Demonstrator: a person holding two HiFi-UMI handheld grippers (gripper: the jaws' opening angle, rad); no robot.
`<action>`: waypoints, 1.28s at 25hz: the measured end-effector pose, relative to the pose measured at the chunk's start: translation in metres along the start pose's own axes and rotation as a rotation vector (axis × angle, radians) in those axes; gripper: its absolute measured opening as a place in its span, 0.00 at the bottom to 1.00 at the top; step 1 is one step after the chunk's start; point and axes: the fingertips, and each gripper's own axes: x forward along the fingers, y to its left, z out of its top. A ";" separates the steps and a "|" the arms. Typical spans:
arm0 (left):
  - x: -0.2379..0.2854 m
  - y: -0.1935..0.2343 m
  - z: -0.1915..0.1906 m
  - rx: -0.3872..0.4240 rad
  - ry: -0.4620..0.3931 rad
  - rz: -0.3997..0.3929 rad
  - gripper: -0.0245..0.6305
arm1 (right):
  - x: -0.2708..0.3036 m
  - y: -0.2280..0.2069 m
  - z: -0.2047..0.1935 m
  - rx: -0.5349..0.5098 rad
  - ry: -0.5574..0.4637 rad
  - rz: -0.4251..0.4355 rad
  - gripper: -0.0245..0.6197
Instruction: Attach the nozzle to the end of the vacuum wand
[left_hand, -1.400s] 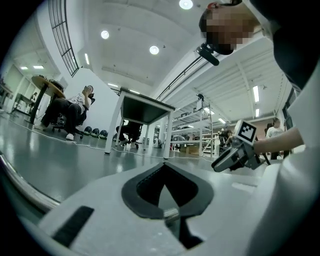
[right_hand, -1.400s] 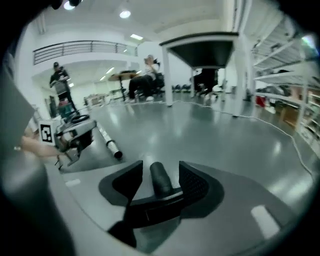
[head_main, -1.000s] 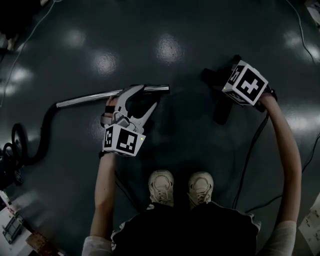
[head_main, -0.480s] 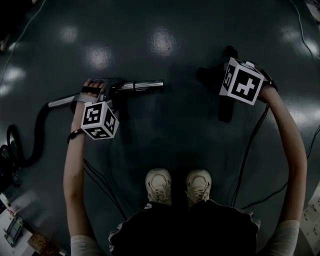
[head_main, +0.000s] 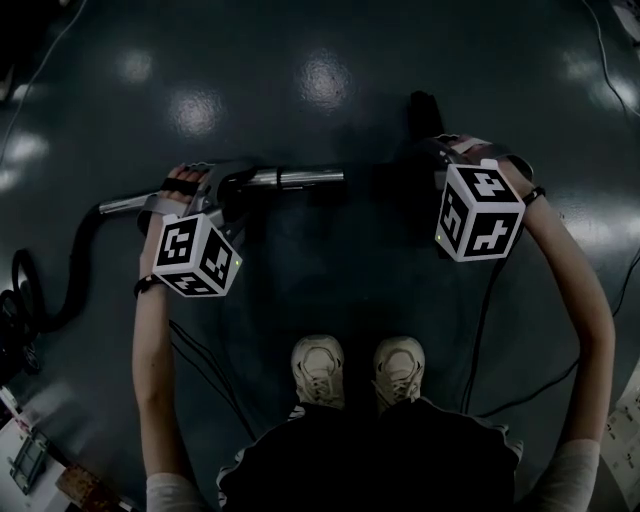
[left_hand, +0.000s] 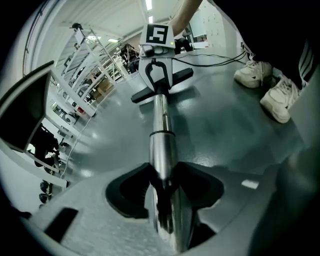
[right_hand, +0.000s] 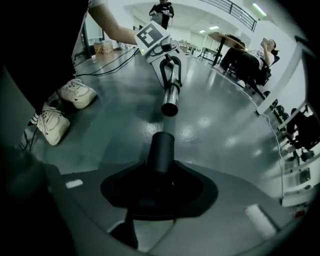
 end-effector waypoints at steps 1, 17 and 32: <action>-0.005 0.000 0.011 0.001 -0.020 0.007 0.33 | -0.004 0.005 0.007 -0.005 -0.028 -0.003 0.33; -0.027 0.005 0.040 0.002 -0.144 -0.003 0.32 | -0.036 0.000 0.038 0.082 0.037 -0.111 0.31; -0.014 -0.003 0.056 0.017 -0.140 -0.017 0.32 | -0.048 0.011 0.043 0.073 0.078 -0.109 0.31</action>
